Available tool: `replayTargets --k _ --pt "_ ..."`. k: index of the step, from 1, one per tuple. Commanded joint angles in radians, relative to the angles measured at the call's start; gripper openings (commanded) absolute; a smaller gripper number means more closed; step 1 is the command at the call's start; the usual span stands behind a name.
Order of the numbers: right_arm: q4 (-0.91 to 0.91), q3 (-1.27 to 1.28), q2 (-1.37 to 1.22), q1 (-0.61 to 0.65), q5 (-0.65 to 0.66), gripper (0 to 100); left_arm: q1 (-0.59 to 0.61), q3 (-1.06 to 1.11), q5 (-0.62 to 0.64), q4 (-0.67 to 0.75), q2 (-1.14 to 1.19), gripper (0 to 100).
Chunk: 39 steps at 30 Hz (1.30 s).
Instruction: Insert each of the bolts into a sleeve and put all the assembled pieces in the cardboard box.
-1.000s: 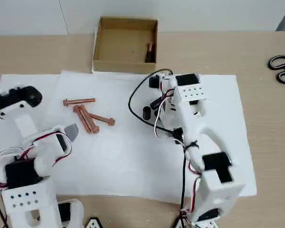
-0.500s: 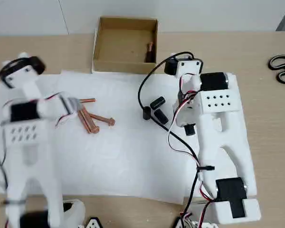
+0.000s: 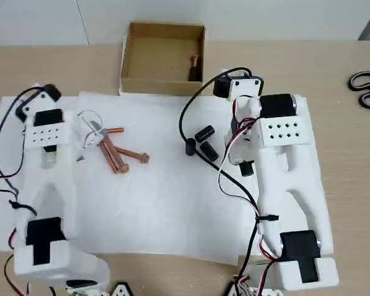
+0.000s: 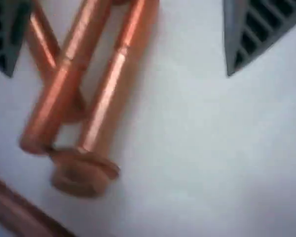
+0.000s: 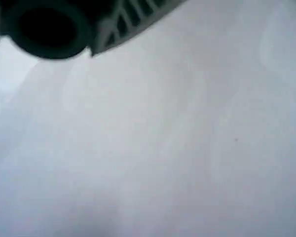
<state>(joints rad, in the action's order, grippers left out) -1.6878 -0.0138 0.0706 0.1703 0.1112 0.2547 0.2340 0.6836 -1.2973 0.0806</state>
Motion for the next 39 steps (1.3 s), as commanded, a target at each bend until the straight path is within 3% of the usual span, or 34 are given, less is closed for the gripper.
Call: replayTargets --k 1,8,14,22,31,39 --pt "-0.018 -0.04 0.053 -0.01 0.005 0.4 0.006 -0.045 0.018 0.021 0.015 26" --pt "-0.018 -0.04 0.051 -0.01 0.005 0.4 0.003 -0.045 0.04 0.051 0.084 25" --pt "-0.018 -0.038 0.051 -0.01 0.006 0.4 0.002 -0.045 0.035 0.114 0.115 14" --pt "-0.018 -0.038 0.051 -0.01 0.006 0.4 -0.005 -0.045 0.035 0.138 0.118 14" --pt "-0.007 0.034 0.051 -0.008 0.009 0.4 -0.101 -0.045 0.037 0.141 0.118 14" --pt "-0.007 0.04 0.058 -0.008 0.009 0.4 -0.092 -0.041 0.037 0.169 0.118 14"
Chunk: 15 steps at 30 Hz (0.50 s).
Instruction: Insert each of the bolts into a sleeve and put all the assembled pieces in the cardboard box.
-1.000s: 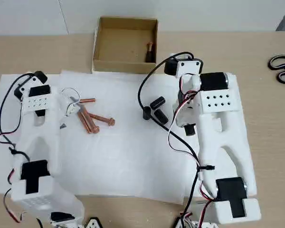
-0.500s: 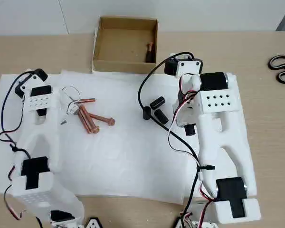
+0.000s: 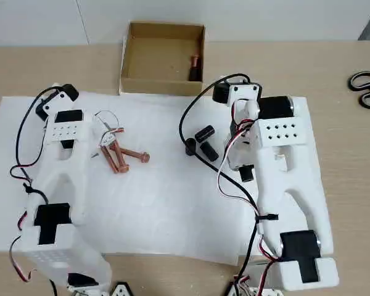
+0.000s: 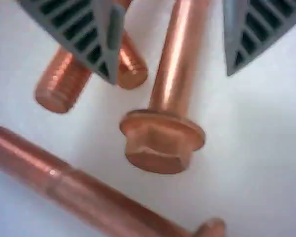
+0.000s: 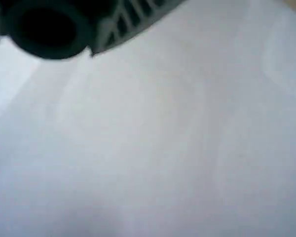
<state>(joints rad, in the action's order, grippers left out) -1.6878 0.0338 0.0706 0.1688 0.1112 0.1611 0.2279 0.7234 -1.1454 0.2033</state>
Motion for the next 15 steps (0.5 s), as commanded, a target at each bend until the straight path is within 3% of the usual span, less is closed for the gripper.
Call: replayTargets --k 1,15 --pt "-0.007 -0.008 0.058 -0.007 0.009 0.4 0.002 -0.035 -0.003 0.017 -0.005 13" --pt "-0.01 -0.008 0.058 -0.007 0.009 0.4 0.003 -0.067 -0.002 0.012 0.137 13"
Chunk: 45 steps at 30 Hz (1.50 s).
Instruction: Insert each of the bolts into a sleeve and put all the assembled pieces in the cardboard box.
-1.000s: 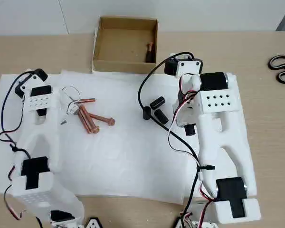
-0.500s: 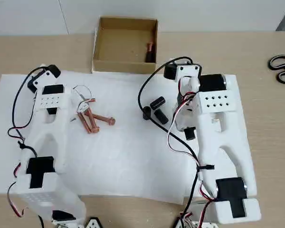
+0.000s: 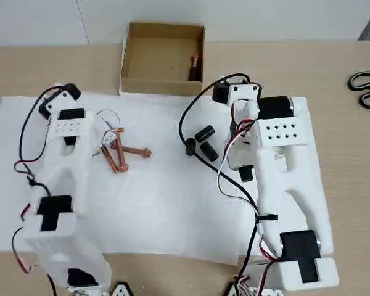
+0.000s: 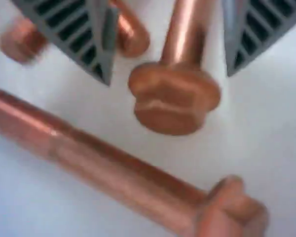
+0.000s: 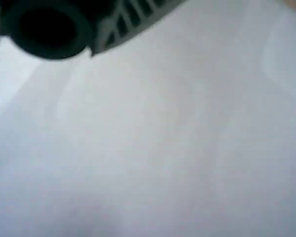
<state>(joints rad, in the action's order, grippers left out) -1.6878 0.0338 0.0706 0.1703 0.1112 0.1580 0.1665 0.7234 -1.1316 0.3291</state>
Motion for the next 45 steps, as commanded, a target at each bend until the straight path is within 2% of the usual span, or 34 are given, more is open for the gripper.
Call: replayTargets --k 1,4,8,18,26,37,45 --pt "-0.01 -0.008 0.058 -0.008 0.009 0.4 0.006 -0.005 -0.003 -0.002 0.011 13" --pt "-0.01 -0.008 0.058 -0.008 0.009 0.4 0.006 -0.005 -0.005 -0.002 0.014 12" --pt "-0.01 -0.008 0.058 -0.008 0.009 0.4 0.003 -0.007 -0.064 0.003 0.015 1" --pt "-0.007 -0.008 0.058 -0.008 0.009 0.4 0.002 -0.027 -0.075 -0.011 0.006 1" --pt "-0.008 -0.008 0.059 -0.008 0.009 0.4 0.0 -0.223 -0.084 -0.216 0.006 1" --pt "-0.005 -0.014 0.059 -0.008 0.009 0.4 -0.107 -0.622 -0.288 -0.618 0.006 1" --pt "-0.015 -0.075 0.062 -0.008 0.011 0.4 -0.155 -0.805 -0.334 -0.62 -0.127 1"
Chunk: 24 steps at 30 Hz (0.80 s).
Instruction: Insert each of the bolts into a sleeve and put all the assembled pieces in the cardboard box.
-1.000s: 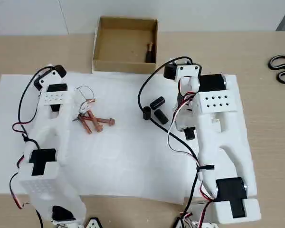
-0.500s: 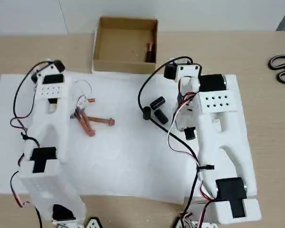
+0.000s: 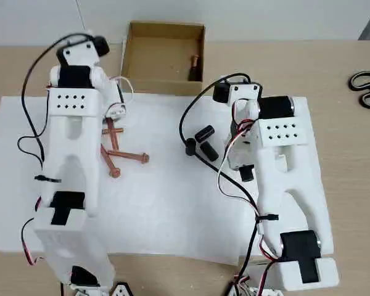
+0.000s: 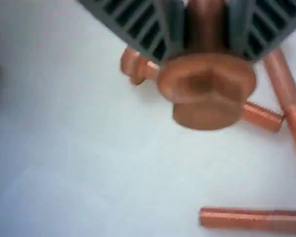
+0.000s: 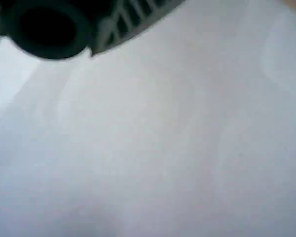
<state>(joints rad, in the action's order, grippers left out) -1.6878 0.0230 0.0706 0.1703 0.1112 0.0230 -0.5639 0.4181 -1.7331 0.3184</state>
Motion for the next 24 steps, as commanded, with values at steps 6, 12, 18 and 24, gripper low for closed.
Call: replayTargets --k 6,12,18,24 --pt "-0.015 -0.161 0.18 -0.005 0.011 0.4 -0.052 -0.07 -0.057 -0.018 -0.307 1" --pt "-0.007 -0.16 0.387 0.076 0.011 0.4 -0.061 -0.016 -0.057 -0.018 -0.502 1" --pt "-0.007 -0.16 0.559 0.147 0.003 0.4 -0.176 0.219 -0.057 -0.017 -0.775 1" --pt "0.025 -0.106 0.662 0.165 -0.018 0.4 -0.209 0.467 -0.058 0.052 -0.945 1"
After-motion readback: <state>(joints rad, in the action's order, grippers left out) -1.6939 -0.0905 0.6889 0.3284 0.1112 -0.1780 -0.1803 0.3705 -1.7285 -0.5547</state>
